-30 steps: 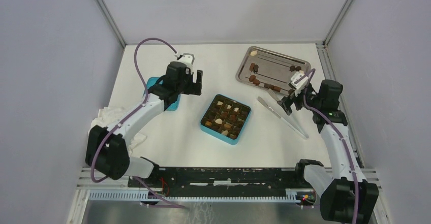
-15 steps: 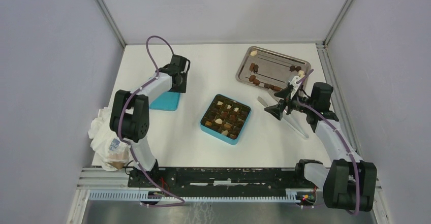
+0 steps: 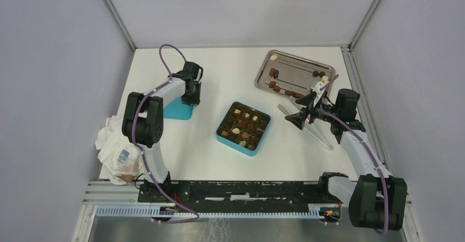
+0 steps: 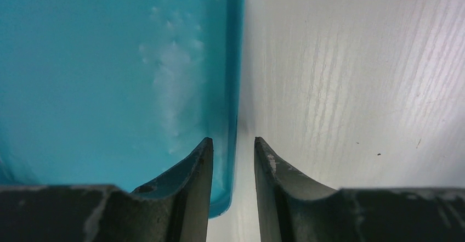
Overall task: Pack the chocolate
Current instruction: Pick up the box lid from the center of the board.
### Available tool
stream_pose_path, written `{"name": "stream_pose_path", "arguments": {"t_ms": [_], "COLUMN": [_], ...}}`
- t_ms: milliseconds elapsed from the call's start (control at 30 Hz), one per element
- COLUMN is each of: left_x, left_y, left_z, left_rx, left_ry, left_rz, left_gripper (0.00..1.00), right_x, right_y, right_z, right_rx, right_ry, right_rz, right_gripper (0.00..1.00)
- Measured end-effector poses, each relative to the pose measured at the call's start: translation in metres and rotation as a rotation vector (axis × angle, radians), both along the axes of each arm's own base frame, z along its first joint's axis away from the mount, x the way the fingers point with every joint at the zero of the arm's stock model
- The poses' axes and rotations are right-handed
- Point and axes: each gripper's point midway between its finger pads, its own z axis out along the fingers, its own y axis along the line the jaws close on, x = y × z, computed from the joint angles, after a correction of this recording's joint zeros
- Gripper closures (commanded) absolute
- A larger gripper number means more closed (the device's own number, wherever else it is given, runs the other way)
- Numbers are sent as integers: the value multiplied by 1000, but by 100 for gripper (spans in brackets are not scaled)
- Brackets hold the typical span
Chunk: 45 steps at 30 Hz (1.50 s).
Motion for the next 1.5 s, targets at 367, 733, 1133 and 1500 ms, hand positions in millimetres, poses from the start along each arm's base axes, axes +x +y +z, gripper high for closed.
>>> {"name": "stream_pose_path", "arguments": {"t_ms": [367,733,1133,1500], "left_x": [1,0,-4,-51], "left_y": [-3,-6,-32,-42], "left_z": [-10,-10,70,128], "left_rx": [-9,-17,-181,-321], "left_ry": [27,41,-121,-247], "left_rz": [-6,-14,-103,-147], "left_gripper": [83,98,98,98], "right_x": [0,-2,-6,-13], "right_y": [0,1,4,11], "right_z": [-1,-4,-6,-4], "right_rx": [1,1,-2,3], "right_ry": [5,19,17,-5], "right_rz": [2,5,37,95], "right_gripper": [3,3,3,3]}}
